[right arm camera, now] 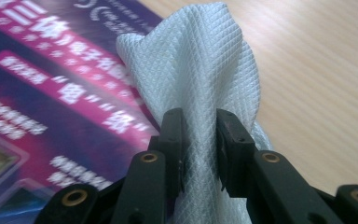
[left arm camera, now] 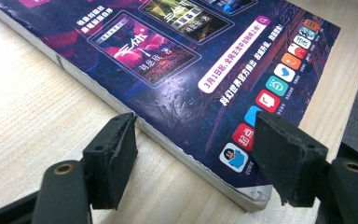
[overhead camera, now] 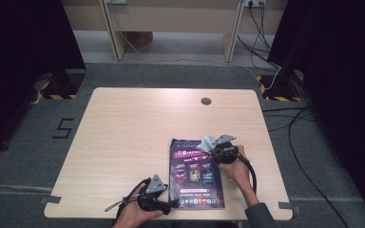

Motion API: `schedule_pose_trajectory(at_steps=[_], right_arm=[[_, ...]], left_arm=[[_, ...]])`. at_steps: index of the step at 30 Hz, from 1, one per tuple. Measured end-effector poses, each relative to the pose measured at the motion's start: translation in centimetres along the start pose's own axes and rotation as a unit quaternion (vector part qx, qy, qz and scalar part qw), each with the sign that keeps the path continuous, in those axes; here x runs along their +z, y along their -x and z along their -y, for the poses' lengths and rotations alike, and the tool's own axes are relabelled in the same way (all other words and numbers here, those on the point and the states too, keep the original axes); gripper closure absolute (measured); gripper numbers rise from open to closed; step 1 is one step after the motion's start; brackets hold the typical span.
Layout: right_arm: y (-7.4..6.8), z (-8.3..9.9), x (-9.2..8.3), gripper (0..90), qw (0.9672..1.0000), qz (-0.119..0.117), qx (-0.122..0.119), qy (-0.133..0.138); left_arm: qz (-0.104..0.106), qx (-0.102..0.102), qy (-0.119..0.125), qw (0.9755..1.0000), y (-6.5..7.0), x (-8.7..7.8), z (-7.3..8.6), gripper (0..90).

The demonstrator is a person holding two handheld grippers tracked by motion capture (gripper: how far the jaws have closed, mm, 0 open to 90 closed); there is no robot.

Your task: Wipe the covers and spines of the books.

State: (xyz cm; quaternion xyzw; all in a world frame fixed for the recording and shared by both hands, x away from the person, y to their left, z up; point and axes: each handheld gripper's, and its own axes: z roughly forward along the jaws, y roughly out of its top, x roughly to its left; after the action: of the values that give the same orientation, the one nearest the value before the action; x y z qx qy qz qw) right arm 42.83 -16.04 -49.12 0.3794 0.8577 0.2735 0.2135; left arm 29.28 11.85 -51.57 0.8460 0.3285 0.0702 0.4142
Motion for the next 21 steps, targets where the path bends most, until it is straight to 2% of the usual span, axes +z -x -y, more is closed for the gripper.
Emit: schedule_pose_trajectory(at_steps=[1,2,5,11,14,17,19,21], right_arm=[[-0.9,0.0,-0.2,74.1,0.9999,-0.013,-0.003,0.002],[-0.9,0.0,-0.2,74.1,0.9999,-0.013,-0.003,0.002],[-2.6,-0.3,-0.3,74.0,0.9990,-0.039,-0.019,0.005],[-5.9,-1.0,-0.2,73.0,0.9947,-0.094,-0.038,0.016],[-6.7,-1.2,-0.2,73.5,0.9947,-0.083,-0.060,0.014],[-6.3,-1.2,-0.1,73.2,0.9947,-0.091,-0.047,0.013],[-6.0,-1.2,0.0,73.1,0.9956,-0.080,-0.046,0.017],[-5.5,-1.3,0.2,73.2,0.9965,-0.069,-0.043,0.016]], left_arm=[[0.000,0.001,0.000,1.0000,0.0,0.0,0.0,29.8],[0.000,0.001,0.000,1.0000,0.0,0.0,0.0,29.8],[-0.002,0.000,0.000,1.0000,0.0,0.0,0.0,29.9],[-0.002,0.000,-0.001,1.0000,0.0,0.0,0.0,29.9],[-0.004,0.002,0.000,1.0000,0.0,0.0,0.0,29.1],[-0.010,0.004,-0.001,0.9999,0.2,0.0,0.0,28.1],[-0.013,0.008,-0.005,0.9999,0.2,0.0,-0.2,28.1],[-0.016,0.002,-0.008,0.9998,0.3,0.1,-0.2,27.2]])
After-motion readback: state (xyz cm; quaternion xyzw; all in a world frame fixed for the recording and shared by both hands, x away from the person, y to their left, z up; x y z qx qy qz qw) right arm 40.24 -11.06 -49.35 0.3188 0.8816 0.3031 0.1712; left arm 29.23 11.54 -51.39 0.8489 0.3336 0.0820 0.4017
